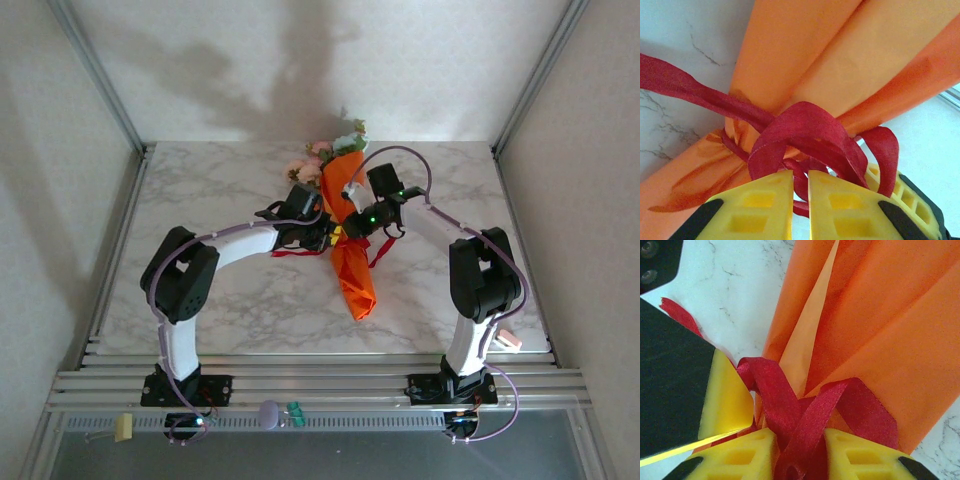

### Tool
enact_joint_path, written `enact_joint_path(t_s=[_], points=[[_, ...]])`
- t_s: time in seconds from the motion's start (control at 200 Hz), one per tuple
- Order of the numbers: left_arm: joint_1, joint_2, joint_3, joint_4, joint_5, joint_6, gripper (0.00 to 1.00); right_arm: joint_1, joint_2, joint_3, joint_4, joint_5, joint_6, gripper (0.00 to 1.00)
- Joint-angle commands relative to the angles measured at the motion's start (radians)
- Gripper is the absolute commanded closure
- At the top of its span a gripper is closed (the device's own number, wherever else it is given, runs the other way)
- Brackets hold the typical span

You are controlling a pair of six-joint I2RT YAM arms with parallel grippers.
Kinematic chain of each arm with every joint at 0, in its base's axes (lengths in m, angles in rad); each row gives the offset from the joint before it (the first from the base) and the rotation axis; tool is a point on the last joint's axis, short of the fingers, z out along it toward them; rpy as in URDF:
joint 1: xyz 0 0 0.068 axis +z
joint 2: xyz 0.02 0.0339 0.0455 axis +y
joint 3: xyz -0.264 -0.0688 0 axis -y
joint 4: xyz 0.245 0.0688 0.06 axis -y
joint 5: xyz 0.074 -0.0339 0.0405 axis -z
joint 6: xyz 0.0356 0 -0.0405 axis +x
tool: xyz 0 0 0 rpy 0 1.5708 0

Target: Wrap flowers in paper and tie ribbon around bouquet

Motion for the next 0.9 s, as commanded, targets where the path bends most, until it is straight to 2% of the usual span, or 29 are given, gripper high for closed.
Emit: enact_joint_path(t_s=[0.0,0.14,0.3,0.506,0.891], points=[[0.008,0.015,0.036,-0.021,-0.013,0.020,0.85,-0.005,-0.033,-0.022,0.011,0.028,-0.011,0.70],[0.008,0.018,0.047,-0.023,-0.012,0.021,0.86,-0.007,-0.035,-0.028,0.019,0.033,-0.013,0.71],[0.008,0.022,0.059,-0.025,-0.014,0.018,0.85,-0.010,-0.019,-0.013,0.016,0.009,-0.008,0.85],[0.008,0.046,0.070,-0.022,-0.011,0.010,0.85,-0.014,-0.003,-0.002,0.010,-0.019,-0.005,0.94],[0.009,0.066,0.080,0.013,-0.008,-0.025,0.78,-0.019,0.015,0.006,0.009,-0.046,-0.002,1.00]])
